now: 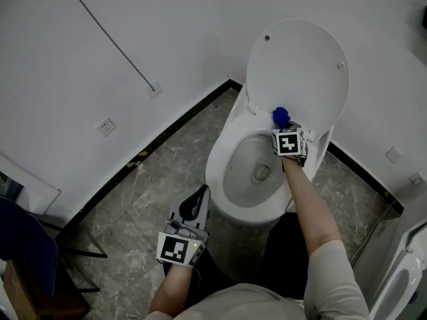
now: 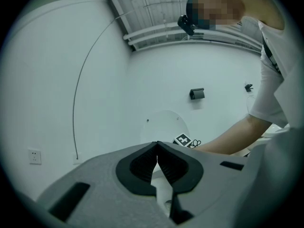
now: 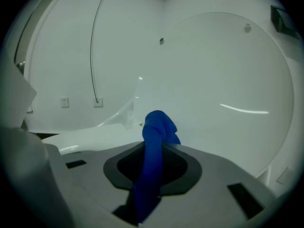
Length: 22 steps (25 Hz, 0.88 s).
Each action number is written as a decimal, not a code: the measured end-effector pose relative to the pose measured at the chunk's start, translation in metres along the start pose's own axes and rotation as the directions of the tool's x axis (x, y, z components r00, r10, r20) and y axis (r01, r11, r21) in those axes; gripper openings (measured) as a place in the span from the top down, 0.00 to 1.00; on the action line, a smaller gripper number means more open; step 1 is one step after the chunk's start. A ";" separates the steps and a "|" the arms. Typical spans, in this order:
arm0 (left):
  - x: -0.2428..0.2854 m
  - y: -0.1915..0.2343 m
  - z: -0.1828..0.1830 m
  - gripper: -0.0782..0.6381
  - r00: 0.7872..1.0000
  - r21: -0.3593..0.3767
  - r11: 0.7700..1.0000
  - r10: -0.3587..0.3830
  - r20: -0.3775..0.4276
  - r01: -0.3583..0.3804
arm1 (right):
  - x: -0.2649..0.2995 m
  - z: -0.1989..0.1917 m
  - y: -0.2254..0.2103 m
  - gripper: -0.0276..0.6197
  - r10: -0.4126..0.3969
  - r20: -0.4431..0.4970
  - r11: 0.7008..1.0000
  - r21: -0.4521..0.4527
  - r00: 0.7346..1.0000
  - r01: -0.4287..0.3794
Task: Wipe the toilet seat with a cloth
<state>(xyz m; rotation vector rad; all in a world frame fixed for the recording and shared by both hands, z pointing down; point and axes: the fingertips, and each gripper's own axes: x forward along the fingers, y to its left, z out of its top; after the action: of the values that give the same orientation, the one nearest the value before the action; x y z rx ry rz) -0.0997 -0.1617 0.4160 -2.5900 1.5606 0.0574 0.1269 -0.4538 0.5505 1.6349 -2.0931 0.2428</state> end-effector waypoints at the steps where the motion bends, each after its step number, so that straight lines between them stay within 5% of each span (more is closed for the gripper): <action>1: 0.000 0.001 -0.001 0.88 1.000 -0.001 1.000 -0.001 -0.002 0.001 | 0.005 -0.004 0.000 0.85 -0.001 -0.021 1.000 -0.021 1.000 0.000; 5: 0.002 0.006 -0.004 0.88 1.000 -0.013 1.000 0.005 0.001 -0.005 | 0.018 -0.011 0.002 0.86 -0.024 -0.076 0.992 -0.123 0.997 0.015; 22: 0.007 -0.002 -0.014 0.88 1.000 -0.052 0.998 -0.024 0.002 0.024 | 0.023 -0.004 0.006 0.85 0.048 -0.092 0.993 -0.104 0.995 -0.057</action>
<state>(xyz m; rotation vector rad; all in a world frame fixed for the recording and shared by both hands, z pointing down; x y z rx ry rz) -0.0944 -0.1687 0.4291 -2.6477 1.5476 0.0987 0.1181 -0.4701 0.5658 1.4819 -2.0478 0.2138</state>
